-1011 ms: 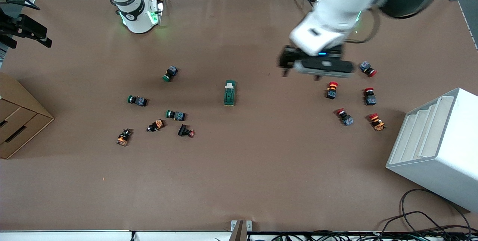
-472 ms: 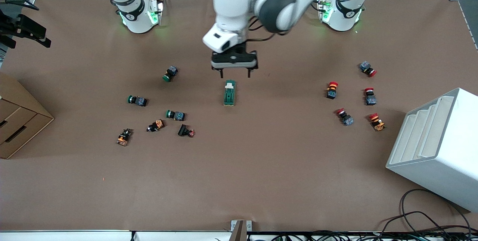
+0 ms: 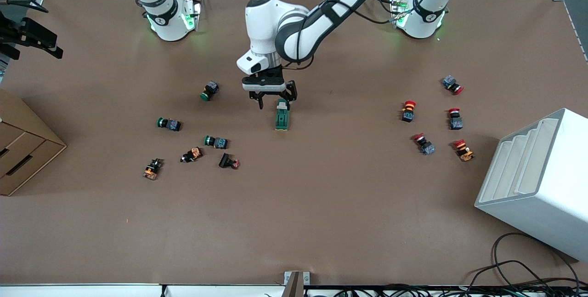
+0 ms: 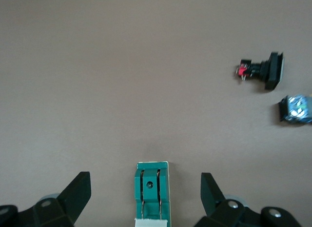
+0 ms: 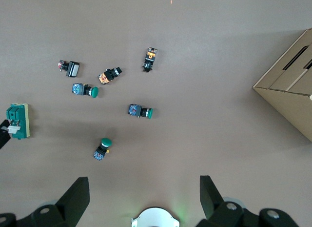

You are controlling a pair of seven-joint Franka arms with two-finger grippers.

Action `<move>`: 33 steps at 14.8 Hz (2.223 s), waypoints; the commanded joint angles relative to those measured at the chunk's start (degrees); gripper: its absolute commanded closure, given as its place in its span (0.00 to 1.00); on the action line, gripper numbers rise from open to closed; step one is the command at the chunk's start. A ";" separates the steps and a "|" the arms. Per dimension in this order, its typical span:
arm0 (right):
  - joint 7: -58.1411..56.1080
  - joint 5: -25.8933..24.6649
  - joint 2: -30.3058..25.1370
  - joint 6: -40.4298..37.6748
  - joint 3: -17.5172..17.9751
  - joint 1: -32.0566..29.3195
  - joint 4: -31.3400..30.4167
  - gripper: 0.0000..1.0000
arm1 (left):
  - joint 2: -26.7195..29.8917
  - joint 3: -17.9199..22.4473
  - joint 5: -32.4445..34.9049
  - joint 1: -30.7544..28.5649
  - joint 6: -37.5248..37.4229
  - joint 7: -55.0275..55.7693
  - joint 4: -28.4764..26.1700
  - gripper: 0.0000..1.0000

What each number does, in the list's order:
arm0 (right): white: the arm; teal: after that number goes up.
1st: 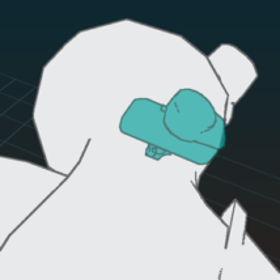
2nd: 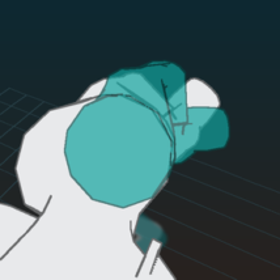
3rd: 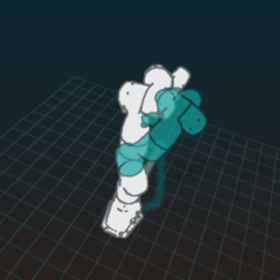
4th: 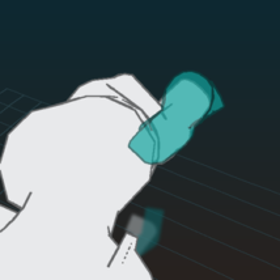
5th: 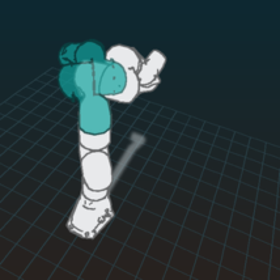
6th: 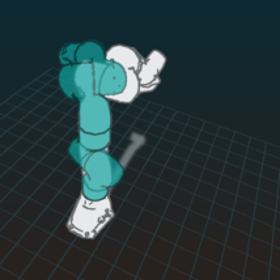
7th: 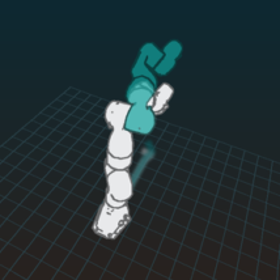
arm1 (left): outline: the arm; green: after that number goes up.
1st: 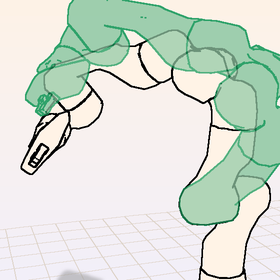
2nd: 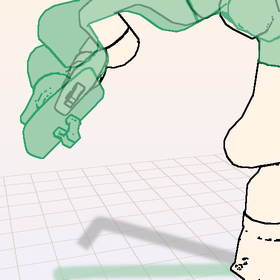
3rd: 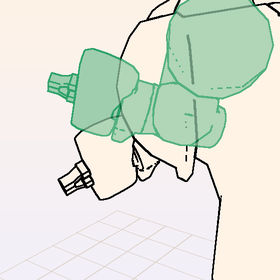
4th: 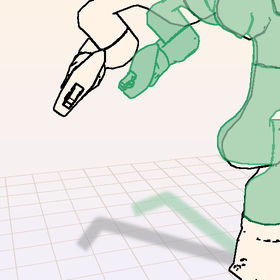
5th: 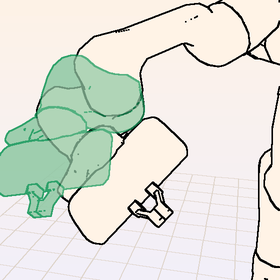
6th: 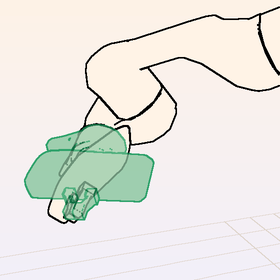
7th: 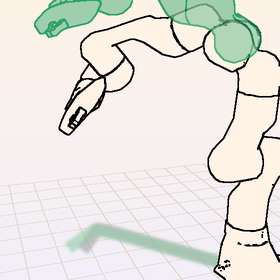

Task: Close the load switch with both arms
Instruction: 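Lower the left gripper onto the switch base and hold it steady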

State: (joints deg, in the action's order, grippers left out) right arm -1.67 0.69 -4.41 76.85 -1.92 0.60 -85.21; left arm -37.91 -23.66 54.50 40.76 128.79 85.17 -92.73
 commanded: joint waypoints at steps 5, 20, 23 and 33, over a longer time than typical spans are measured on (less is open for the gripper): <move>-0.70 0.37 -1.48 0.32 -0.02 -0.07 -1.71 0.00 | -2.16 0.20 22.38 3.45 1.46 22.12 -7.99 0.03; -0.70 0.37 -1.57 0.32 -0.02 0.19 -1.71 0.00 | -1.99 0.20 40.94 3.36 5.77 43.50 -18.18 0.01; -0.70 0.37 -1.48 0.41 -0.02 0.10 -1.71 0.00 | -2.17 0.20 41.21 3.89 3.93 44.38 -19.15 0.01; -0.70 0.37 -1.57 0.23 -0.02 0.19 -1.71 0.00 | -2.69 0.37 45.52 6.34 -0.72 49.81 -19.24 0.01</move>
State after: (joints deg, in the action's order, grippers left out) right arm -1.78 0.69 -4.41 76.85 -1.85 0.61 -85.23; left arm -41.08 -23.56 98.76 45.01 130.97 130.99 -111.41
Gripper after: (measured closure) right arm 0.000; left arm 0.004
